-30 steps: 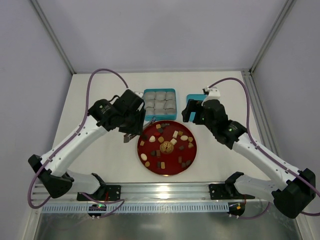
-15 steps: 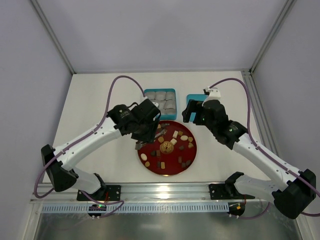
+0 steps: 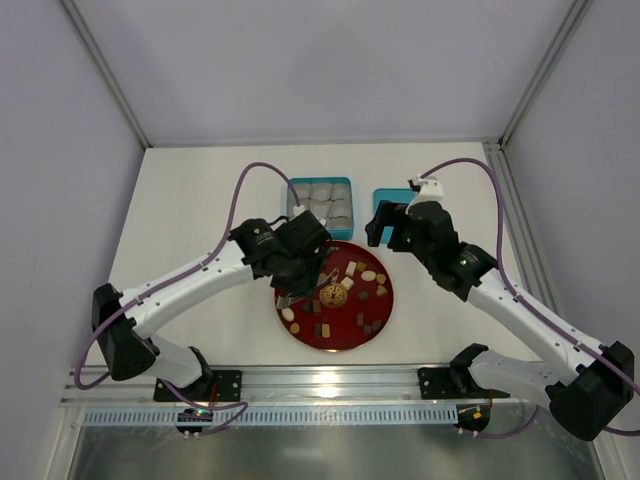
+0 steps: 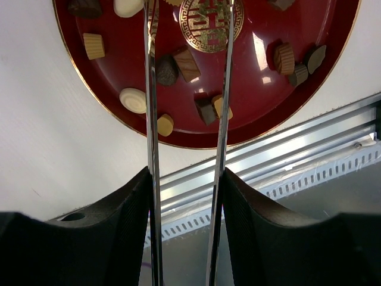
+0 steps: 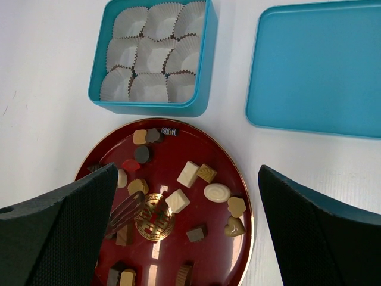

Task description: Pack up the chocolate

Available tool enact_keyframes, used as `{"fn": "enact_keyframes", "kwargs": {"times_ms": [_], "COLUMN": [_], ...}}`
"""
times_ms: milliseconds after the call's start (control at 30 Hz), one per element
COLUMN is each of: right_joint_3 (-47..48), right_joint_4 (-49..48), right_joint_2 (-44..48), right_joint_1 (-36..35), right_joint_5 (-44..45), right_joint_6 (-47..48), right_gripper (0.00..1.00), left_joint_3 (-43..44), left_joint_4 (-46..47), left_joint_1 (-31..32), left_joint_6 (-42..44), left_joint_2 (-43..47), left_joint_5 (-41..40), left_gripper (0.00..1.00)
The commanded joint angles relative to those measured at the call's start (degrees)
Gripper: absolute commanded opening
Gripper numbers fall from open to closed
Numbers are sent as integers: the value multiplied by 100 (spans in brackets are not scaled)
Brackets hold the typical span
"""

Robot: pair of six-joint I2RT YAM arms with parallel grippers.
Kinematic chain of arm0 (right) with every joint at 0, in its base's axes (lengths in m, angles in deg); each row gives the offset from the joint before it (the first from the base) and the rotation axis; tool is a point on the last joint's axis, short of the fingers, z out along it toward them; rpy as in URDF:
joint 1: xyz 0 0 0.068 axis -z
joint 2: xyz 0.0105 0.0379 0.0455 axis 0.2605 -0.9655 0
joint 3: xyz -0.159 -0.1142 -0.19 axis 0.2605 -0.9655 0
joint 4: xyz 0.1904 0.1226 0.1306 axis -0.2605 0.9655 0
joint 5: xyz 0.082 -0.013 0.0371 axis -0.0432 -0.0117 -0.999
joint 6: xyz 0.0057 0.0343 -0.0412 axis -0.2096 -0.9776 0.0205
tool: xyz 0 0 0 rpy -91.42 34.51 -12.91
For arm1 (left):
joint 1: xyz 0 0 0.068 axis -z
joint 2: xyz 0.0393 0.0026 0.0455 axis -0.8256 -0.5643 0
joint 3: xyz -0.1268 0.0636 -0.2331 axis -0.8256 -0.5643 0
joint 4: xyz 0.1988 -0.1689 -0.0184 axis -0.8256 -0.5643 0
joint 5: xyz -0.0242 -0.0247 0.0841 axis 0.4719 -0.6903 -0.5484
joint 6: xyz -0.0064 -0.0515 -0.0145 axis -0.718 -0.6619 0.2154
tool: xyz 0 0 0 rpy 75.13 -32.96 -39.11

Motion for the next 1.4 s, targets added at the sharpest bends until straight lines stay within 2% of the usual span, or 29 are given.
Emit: {"fn": "enact_keyframes", "kwargs": {"times_ms": [0, 1067, 1367], "right_joint_3": [-55, -82, -90], "right_joint_4": [-99, -134, -134], "right_joint_2": [169, 134, 143], "right_joint_1": [-11, -11, -11], "right_joint_5": [-6, 55, 82], "right_joint_6": [-68, -51, -59], "right_gripper": [100, 100, 100], "left_joint_3": [-73, -284, -284], "left_joint_4": [206, 461, 426], "left_joint_1": [39, 39, 39], "left_joint_6": [-138, -50, -50], "left_joint_2": [30, -366, -375], "left_joint_5": [-53, -228, -176], "left_gripper": [48, 48, 45]}}
